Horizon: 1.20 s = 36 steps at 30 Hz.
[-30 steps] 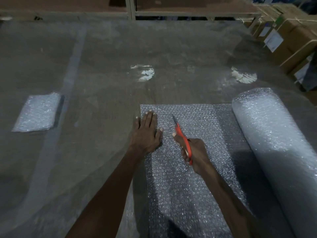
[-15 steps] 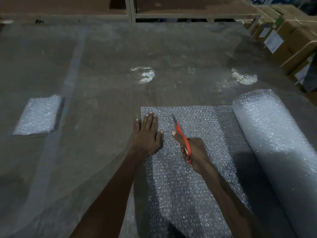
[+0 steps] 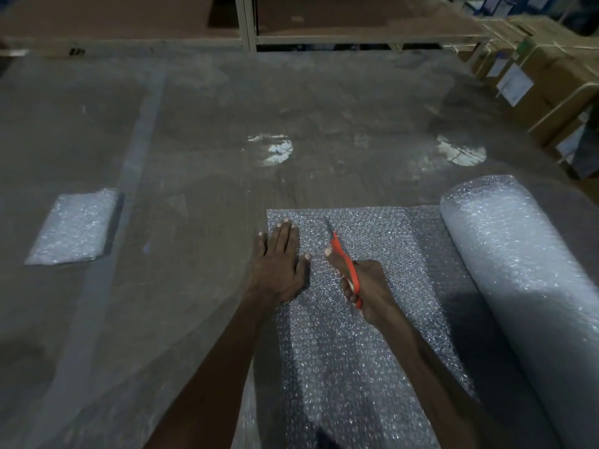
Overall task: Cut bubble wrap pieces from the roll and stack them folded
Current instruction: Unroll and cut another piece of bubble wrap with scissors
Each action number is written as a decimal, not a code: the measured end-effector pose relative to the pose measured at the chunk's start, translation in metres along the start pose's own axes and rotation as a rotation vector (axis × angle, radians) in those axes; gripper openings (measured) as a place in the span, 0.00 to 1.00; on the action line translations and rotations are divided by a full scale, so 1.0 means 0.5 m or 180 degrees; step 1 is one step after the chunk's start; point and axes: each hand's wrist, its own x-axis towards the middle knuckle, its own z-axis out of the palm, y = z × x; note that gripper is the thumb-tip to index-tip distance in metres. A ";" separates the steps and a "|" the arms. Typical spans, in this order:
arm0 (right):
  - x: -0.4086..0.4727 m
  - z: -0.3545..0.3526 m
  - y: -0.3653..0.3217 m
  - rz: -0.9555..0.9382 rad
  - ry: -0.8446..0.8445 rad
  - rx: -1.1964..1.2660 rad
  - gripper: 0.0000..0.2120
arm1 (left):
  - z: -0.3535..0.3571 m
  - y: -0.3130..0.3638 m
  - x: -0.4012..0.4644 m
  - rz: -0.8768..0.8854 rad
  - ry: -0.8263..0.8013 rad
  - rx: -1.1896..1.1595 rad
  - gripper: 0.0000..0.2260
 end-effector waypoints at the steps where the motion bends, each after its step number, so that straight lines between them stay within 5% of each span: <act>1: 0.002 0.000 -0.002 -0.0003 0.0012 0.0001 0.20 | 0.000 0.001 0.000 -0.0008 -0.0016 0.0008 0.32; 36: 0.053 0.017 -0.037 0.0004 -0.0055 -0.0043 0.20 | -0.002 0.005 0.003 -0.0072 -0.0087 -0.0009 0.30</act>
